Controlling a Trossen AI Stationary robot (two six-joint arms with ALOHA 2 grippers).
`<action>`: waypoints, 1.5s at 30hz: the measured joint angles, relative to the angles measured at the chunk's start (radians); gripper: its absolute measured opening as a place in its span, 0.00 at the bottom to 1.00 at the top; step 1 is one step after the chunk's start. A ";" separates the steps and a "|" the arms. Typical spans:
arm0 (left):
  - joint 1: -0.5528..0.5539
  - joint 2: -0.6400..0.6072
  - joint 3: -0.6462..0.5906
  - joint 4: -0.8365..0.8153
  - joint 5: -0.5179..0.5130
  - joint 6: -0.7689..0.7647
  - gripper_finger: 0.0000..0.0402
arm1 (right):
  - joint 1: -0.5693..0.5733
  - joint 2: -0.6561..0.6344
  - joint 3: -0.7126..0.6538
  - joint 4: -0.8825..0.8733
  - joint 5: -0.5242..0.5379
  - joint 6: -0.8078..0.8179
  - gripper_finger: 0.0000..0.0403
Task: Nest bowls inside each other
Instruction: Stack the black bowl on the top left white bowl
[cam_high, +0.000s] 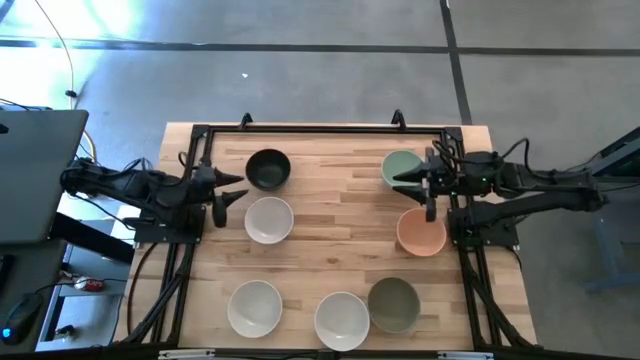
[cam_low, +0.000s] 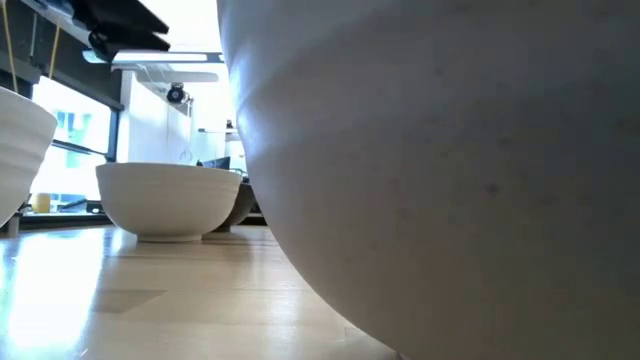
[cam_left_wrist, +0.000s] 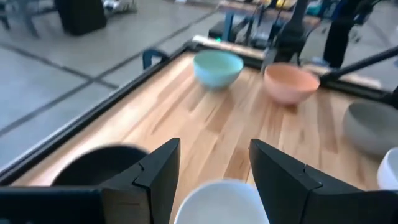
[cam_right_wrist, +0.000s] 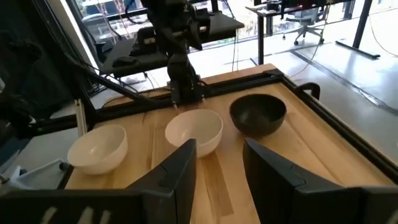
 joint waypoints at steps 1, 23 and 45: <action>0.000 0.000 0.003 -0.033 0.002 -0.018 0.46 | 0.000 0.006 0.010 0.001 0.000 -0.004 0.31; 0.339 0.118 0.006 -0.250 -0.005 -0.197 0.46 | 0.000 0.016 0.061 -0.001 0.026 -0.016 0.31; 0.922 0.468 0.005 -0.072 0.504 -0.171 0.46 | 0.000 0.017 0.061 0.002 0.033 0.020 0.31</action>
